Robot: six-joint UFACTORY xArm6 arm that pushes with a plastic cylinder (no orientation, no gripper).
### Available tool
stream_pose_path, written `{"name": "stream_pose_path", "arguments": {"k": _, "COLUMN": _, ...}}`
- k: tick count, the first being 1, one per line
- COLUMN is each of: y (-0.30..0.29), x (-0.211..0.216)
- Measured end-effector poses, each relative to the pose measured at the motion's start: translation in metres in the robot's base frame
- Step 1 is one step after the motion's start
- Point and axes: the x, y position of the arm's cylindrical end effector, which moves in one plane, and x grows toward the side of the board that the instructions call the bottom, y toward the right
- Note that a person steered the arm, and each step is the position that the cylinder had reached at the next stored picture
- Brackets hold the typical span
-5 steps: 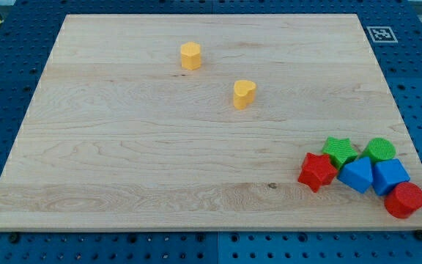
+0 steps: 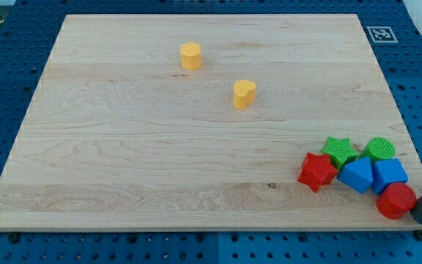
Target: Push the red circle below the triangle
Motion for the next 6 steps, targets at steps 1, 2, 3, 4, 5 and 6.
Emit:
{"name": "stream_pose_path", "arguments": {"k": 1, "y": -0.007, "x": -0.009}}
{"name": "stream_pose_path", "arguments": {"k": 2, "y": -0.016, "x": -0.017}}
{"name": "stream_pose_path", "arguments": {"k": 3, "y": -0.026, "x": -0.018}}
{"name": "stream_pose_path", "arguments": {"k": 4, "y": -0.034, "x": -0.018}}
{"name": "stream_pose_path", "arguments": {"k": 5, "y": -0.044, "x": -0.018}}
{"name": "stream_pose_path", "arguments": {"k": 6, "y": -0.043, "x": -0.012}}
